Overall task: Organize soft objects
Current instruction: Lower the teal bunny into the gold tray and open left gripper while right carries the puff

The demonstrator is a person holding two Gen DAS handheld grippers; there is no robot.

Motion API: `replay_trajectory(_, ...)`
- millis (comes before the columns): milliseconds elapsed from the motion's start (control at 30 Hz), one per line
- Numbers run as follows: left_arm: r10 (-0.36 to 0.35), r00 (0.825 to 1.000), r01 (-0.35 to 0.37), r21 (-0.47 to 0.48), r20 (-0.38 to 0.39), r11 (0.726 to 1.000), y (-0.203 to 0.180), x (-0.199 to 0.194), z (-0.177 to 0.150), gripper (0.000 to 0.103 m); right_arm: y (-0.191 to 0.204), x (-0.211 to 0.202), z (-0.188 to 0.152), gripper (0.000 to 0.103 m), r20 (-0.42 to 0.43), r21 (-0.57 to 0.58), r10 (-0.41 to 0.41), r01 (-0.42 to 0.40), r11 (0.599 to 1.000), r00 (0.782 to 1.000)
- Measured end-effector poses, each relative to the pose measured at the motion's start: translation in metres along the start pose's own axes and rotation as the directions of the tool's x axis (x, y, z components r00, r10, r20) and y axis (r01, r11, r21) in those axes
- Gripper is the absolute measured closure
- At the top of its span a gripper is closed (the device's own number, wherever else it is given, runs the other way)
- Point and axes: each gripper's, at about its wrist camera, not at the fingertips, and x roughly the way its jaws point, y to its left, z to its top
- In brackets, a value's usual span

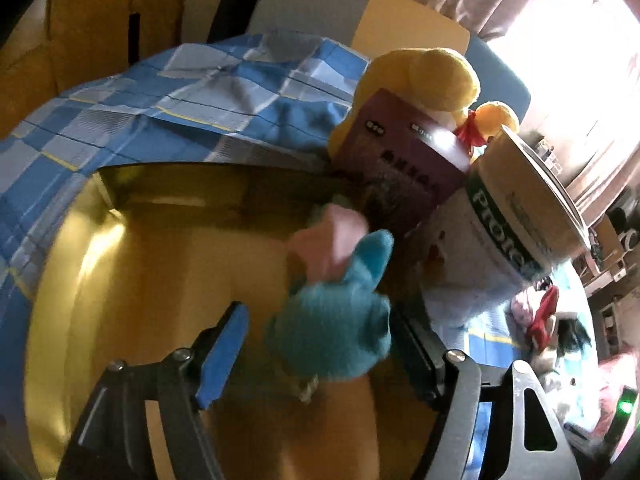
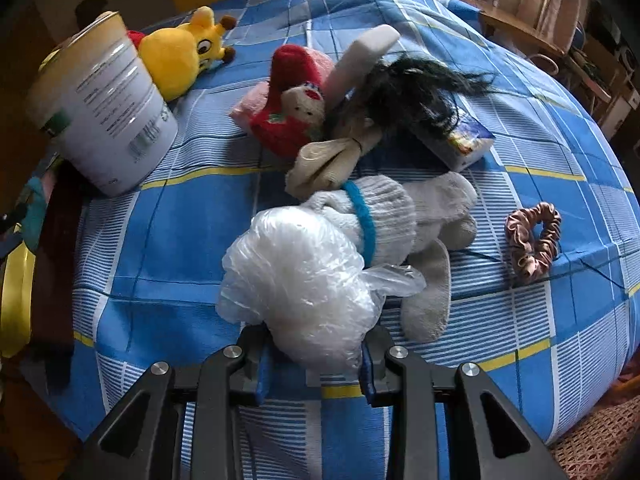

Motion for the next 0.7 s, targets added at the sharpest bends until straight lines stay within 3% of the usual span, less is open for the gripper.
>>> replay_trajectory(200,0.016,0.999,-0.018,0.035,0.048,0.999,0.003,-0.033,-0.031,0.028,-0.003,0.002,0.002,0.071,-0.013,0.012,-0.005,0.005,1.0,1.0)
replay_trajectory(400,0.02,0.997,-0.025,0.077,0.074,0.997,0.003,-0.051,-0.052,0.026,0.005,-0.02,0.017,0.071,0.047,0.008,0.062,-0.063,0.998,0.997)
replay_trajectory(533,0.012,0.997,-0.019,0.082,0.081,0.996,0.007,-0.06,-0.059,0.026,0.017,-0.041,0.052,0.071,0.114,-0.01,0.11,-0.109,0.994,0.987)
replay_trajectory(700,0.01,0.994,-0.018,0.078,0.107,0.997,0.014,-0.073,-0.063,0.026,0.034,-0.056,0.118,0.071,0.195,0.005,0.098,-0.101,0.995,0.976)
